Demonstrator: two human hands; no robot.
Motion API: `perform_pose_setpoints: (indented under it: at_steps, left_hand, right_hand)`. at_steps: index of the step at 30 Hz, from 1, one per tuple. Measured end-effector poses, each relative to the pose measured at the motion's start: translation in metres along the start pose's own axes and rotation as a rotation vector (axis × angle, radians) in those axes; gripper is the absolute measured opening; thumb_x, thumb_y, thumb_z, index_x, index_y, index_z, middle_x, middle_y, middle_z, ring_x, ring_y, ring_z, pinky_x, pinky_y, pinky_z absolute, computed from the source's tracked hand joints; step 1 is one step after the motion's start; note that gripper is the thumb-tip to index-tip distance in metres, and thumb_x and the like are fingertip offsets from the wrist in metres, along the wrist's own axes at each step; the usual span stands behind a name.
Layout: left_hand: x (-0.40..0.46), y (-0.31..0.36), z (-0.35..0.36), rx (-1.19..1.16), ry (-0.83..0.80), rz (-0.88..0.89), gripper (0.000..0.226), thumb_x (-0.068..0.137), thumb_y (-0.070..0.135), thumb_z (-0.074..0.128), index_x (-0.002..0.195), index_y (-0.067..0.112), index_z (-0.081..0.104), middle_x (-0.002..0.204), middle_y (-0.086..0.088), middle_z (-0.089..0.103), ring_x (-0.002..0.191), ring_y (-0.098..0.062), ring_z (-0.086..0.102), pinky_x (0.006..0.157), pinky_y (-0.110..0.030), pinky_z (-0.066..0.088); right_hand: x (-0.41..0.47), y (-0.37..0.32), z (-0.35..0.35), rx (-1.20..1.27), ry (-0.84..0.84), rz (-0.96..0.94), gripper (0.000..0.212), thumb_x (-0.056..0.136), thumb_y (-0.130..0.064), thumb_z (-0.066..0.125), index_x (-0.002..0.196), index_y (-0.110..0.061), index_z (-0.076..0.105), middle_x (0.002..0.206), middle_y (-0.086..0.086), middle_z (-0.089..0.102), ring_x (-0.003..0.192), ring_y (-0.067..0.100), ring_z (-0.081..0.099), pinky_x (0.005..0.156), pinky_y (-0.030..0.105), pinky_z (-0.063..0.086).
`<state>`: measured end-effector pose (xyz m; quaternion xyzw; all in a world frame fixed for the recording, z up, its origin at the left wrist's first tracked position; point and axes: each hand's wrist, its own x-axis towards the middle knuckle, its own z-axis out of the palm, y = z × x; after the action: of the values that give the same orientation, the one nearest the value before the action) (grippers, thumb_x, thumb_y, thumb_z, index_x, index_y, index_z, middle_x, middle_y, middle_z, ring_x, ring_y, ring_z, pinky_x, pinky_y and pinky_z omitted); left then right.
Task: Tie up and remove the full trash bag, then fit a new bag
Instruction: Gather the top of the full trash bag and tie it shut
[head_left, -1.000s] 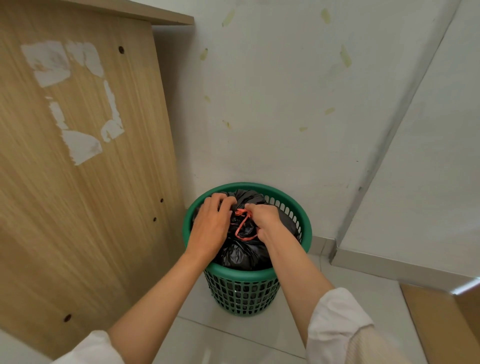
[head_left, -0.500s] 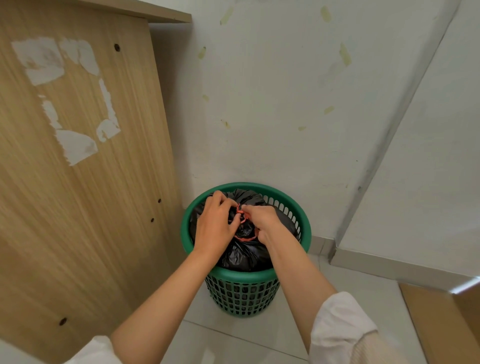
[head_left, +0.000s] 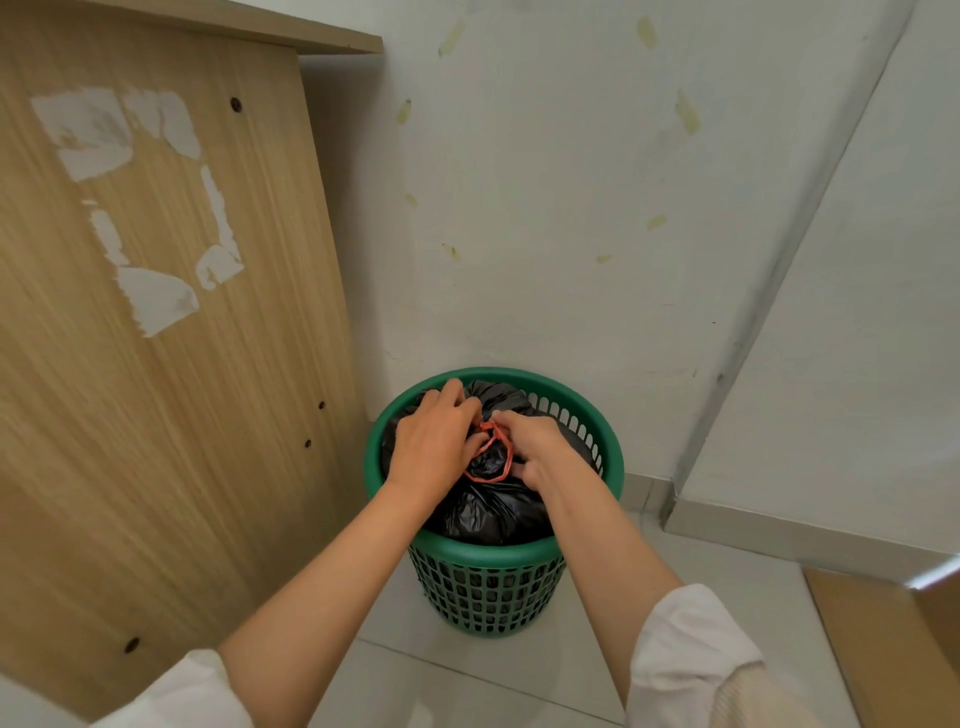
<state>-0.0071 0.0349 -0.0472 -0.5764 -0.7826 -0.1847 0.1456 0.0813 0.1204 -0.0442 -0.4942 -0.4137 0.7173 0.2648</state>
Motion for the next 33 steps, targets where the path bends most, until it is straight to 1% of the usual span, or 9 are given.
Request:
perform_pose_setpoints:
  at_steps: [4, 10, 13, 15, 18, 21, 23, 27, 33]
  left_hand:
    - [0.002, 0.001, -0.002, 0.012, -0.028, -0.004, 0.033, 0.08, 0.045, 0.068, 0.101, 0.021, 0.058, 0.108, 0.004, 0.046, 0.099, -0.016, 0.048, 0.062, -0.031, 0.044]
    - [0.005, 0.009, 0.001, 0.051, -0.05, -0.022, 0.03, 0.085, 0.032, 0.066, 0.106, 0.014, 0.054, 0.116, -0.001, 0.042, 0.104, -0.019, 0.045, 0.058, -0.03, 0.037]
    - [0.005, 0.008, 0.002, 0.041, -0.056, -0.011, 0.029, 0.086, 0.032, 0.064, 0.106, 0.014, 0.053, 0.116, -0.001, 0.042, 0.104, -0.019, 0.045, 0.057, -0.029, 0.034]
    - [0.005, 0.006, 0.002, 0.03, -0.059, 0.0, 0.03, 0.086, 0.033, 0.065, 0.105, 0.014, 0.053, 0.115, -0.001, 0.042, 0.104, -0.018, 0.045, 0.058, -0.029, 0.035]
    - [0.004, 0.005, 0.002, 0.019, -0.059, 0.007, 0.03, 0.085, 0.034, 0.066, 0.105, 0.015, 0.054, 0.114, 0.0, 0.042, 0.103, -0.017, 0.045, 0.057, -0.028, 0.034]
    - [0.004, 0.003, 0.002, -0.002, -0.05, 0.003, 0.029, 0.084, 0.033, 0.067, 0.103, 0.016, 0.054, 0.112, 0.001, 0.043, 0.102, -0.016, 0.046, 0.058, -0.027, 0.035]
    - [0.004, 0.001, 0.002, -0.031, -0.045, 0.001, 0.027, 0.084, 0.033, 0.067, 0.102, 0.016, 0.055, 0.11, 0.001, 0.043, 0.1, -0.016, 0.046, 0.058, -0.027, 0.036]
    - [0.001, -0.002, 0.001, -0.077, -0.039, -0.012, 0.025, 0.083, 0.033, 0.067, 0.1, 0.018, 0.055, 0.104, 0.003, 0.043, 0.096, -0.015, 0.046, 0.057, -0.027, 0.038]
    - [0.001, -0.003, 0.002, -0.075, -0.048, -0.001, 0.027, 0.083, 0.035, 0.068, 0.103, 0.02, 0.057, 0.107, 0.004, 0.044, 0.099, -0.014, 0.045, 0.06, -0.028, 0.043]
  right_hand:
    - [0.001, 0.001, -0.001, -0.02, 0.0, 0.008, 0.012, 0.091, -0.007, 0.06, 0.079, -0.004, 0.061, 0.07, 0.008, 0.06, 0.06, 0.017, 0.055, 0.056, 0.029, 0.048]
    - [0.002, 0.002, 0.0, -0.061, -0.007, -0.003, 0.018, 0.094, -0.01, 0.057, 0.076, -0.006, 0.06, 0.069, 0.006, 0.06, 0.061, 0.016, 0.055, 0.061, 0.032, 0.051]
    - [0.013, 0.01, 0.003, -0.187, 0.043, -0.073, 0.023, 0.092, -0.016, 0.056, 0.07, -0.011, 0.061, 0.072, 0.006, 0.066, 0.071, 0.02, 0.062, 0.084, 0.042, 0.056]
    - [0.035, 0.02, 0.003, -0.263, 0.058, -0.13, 0.022, 0.09, -0.023, 0.055, 0.071, -0.014, 0.06, 0.082, 0.01, 0.07, 0.083, 0.027, 0.065, 0.089, 0.047, 0.055]
    - [0.032, 0.019, 0.007, -0.381, 0.102, -0.178, 0.026, 0.092, -0.024, 0.051, 0.068, -0.013, 0.055, 0.096, 0.019, 0.07, 0.088, 0.03, 0.064, 0.084, 0.046, 0.053]
    - [0.009, 0.012, 0.008, -0.478, 0.161, -0.281, 0.025, 0.099, -0.022, 0.045, 0.079, -0.01, 0.053, 0.089, 0.012, 0.059, 0.082, 0.023, 0.051, 0.071, 0.031, 0.039]
    - [0.009, 0.015, 0.005, -0.506, 0.186, -0.331, 0.019, 0.1, -0.023, 0.044, 0.09, -0.009, 0.053, 0.091, 0.01, 0.056, 0.084, 0.022, 0.049, 0.071, 0.028, 0.035]
    - [0.009, 0.02, 0.007, -0.512, 0.18, -0.399, 0.018, 0.099, -0.022, 0.045, 0.089, -0.009, 0.051, 0.093, 0.009, 0.056, 0.083, 0.021, 0.049, 0.071, 0.029, 0.036]
    - [0.01, 0.019, 0.009, -0.413, 0.17, -0.315, 0.023, 0.099, -0.022, 0.045, 0.089, -0.008, 0.06, 0.096, 0.01, 0.07, 0.088, 0.021, 0.06, 0.077, 0.029, 0.043]
